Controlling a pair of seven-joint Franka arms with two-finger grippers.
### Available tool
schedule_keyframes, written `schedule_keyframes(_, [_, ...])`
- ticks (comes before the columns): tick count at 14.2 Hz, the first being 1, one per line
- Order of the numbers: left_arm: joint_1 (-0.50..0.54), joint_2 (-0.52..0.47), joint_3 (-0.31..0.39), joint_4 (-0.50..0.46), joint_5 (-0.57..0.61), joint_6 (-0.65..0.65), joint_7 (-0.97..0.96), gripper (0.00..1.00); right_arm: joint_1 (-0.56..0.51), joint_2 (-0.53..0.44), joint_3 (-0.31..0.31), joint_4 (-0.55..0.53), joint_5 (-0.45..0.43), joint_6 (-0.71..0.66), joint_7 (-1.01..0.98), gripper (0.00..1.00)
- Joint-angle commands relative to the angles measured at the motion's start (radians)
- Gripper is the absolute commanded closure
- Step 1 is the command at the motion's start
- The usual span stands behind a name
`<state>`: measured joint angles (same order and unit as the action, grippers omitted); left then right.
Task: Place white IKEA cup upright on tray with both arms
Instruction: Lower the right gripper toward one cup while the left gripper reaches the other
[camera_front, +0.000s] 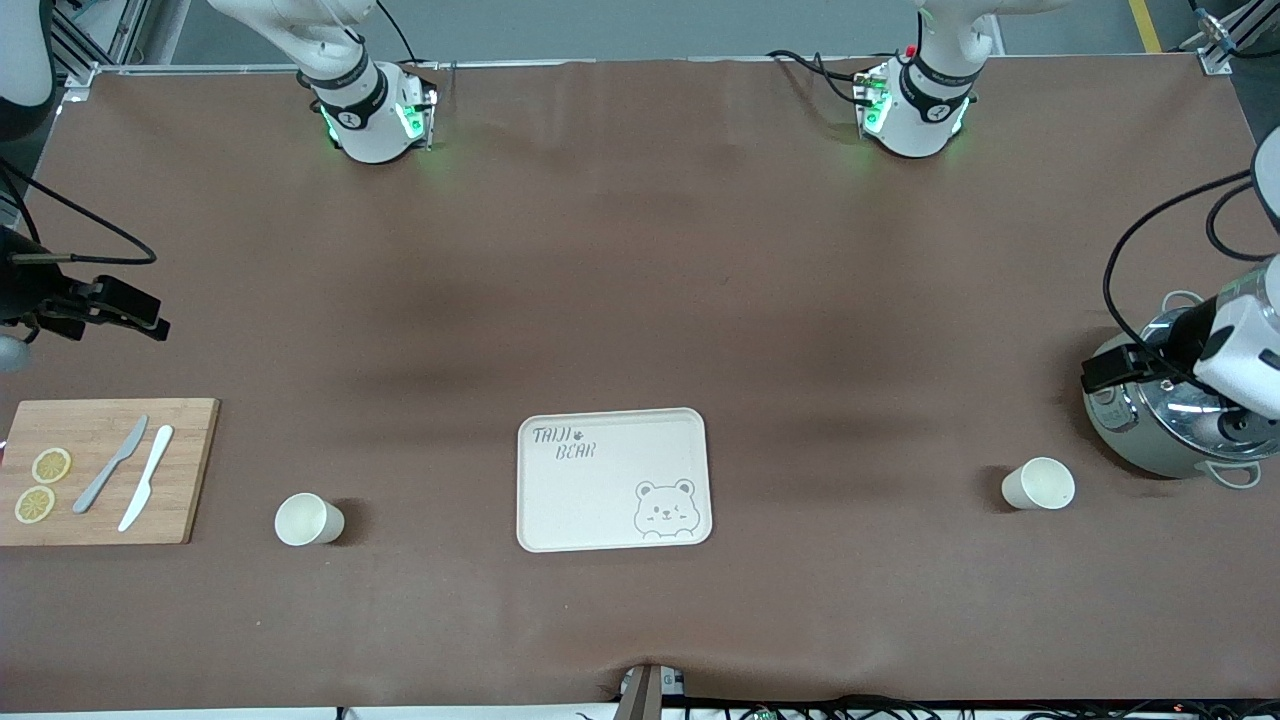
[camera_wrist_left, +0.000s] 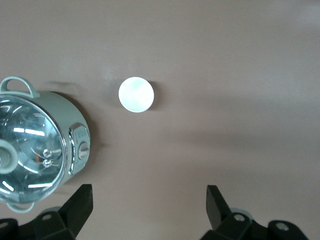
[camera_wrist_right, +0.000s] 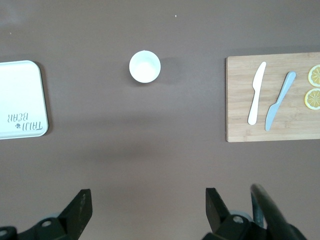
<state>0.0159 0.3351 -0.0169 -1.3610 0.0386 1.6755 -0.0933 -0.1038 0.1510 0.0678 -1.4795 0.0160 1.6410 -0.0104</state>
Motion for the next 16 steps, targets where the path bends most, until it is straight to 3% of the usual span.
schedule_keyframes(1, [0.032,0.054,-0.006,0.008,0.026,0.059,0.062,0.00,0.007,0.135,0.000,0.141,0.001,-0.009,-0.002,0.00])
schedule_keyframes(4, [0.064,0.110,-0.006,0.008,0.026,0.136,0.127,0.00,0.012,0.231,-0.002,0.209,0.001,0.011,-0.003,0.00])
schedule_keyframes(16, [0.151,0.312,-0.009,-0.029,0.017,0.404,0.253,0.00,0.015,0.484,-0.002,0.209,0.001,0.275,-0.002,0.00])
